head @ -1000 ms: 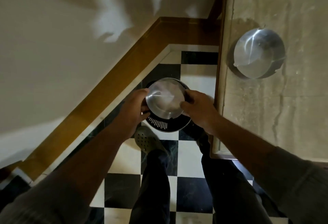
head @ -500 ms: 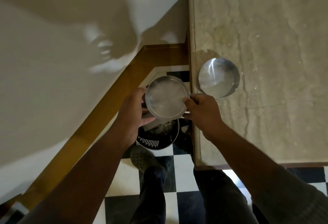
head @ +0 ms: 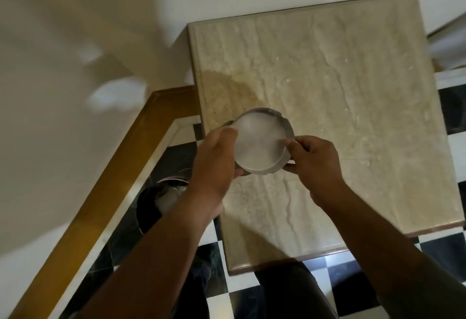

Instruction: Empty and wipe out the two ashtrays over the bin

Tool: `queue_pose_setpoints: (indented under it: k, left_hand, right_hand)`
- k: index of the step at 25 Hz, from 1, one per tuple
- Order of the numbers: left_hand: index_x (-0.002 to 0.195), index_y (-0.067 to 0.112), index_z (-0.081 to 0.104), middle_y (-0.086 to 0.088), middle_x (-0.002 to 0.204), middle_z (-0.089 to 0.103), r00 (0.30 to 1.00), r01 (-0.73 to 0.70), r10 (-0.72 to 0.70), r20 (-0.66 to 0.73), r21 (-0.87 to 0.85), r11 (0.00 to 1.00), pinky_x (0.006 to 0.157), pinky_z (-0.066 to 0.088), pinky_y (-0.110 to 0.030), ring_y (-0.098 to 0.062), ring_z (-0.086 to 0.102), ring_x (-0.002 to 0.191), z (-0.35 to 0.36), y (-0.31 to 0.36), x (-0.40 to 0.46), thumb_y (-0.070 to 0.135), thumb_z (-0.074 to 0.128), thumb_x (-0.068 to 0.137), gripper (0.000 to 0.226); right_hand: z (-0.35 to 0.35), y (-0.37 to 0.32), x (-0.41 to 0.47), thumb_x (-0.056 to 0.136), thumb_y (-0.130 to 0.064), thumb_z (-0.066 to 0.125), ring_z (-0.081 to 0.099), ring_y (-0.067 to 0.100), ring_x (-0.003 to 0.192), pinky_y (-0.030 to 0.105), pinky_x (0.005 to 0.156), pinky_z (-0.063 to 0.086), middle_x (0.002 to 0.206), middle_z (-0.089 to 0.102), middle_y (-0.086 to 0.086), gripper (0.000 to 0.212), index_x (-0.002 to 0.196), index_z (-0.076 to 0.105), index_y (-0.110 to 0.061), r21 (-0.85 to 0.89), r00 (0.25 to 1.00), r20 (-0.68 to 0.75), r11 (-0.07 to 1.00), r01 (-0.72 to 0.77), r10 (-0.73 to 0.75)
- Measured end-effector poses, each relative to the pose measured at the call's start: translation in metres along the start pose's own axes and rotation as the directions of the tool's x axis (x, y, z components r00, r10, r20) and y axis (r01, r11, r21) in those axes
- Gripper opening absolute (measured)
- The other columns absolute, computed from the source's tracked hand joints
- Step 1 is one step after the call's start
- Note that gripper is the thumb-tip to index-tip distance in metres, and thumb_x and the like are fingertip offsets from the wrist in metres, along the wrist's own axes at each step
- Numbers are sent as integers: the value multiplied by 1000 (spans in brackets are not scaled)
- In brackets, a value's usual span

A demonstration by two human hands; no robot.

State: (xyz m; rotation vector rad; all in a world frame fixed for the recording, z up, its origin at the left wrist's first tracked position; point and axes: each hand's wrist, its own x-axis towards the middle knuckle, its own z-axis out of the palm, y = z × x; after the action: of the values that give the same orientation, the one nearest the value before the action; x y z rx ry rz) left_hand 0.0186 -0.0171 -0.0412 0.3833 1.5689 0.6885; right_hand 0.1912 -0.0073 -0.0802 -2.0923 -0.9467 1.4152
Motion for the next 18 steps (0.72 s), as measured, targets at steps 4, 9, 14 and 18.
queue_pose_setpoints:
  k: [4, 9, 14, 18]
  left_hand:
    - [88, 36, 60, 4, 105, 65, 999, -18, 15, 43, 68, 998, 101, 52, -55, -27, 63, 111, 56, 0, 1, 45, 48, 90, 16]
    - [82, 37, 58, 12, 93, 62, 999, 37, -39, 15, 85, 996, 103, 50, -50, -8, 59, 92, 103, -11, 15, 35, 51, 90, 11]
    - [83, 33, 56, 7, 96, 62, 995, 87, -82, -52, 118, 989, 104, 49, -47, -9, 59, 94, 114, -19, 30, 35, 52, 86, 5]
    - [94, 27, 63, 7, 93, 60, 994, 100, -91, -55, 188, 977, 97, 51, -43, -13, 60, 95, 121, -21, 28, 31, 53, 93, 11]
  right_hand:
    - [-42, 8, 27, 97, -14, 57, 71, 16, 77, 35, 70, 65, 81, 71, 3, 19, 85, 72, -11, -63, 998, -57, 998, -10, 6]
    - [-68, 29, 66, 95, -22, 58, 71, 35, 75, 54, 73, 62, 75, 70, 19, 30, 82, 71, 1, -171, 997, -78, 985, -23, 10]
    - [-61, 32, 85, 96, -21, 55, 54, 21, 58, 32, 56, 47, 63, 58, 10, 36, 67, 61, -1, -270, 999, -39, 962, -27, 17]
    - [-62, 37, 86, 96, -17, 53, 46, 11, 51, 17, 45, 36, 57, 50, 0, 37, 60, 55, -12, -336, 1000, -14, 942, -1, -4]
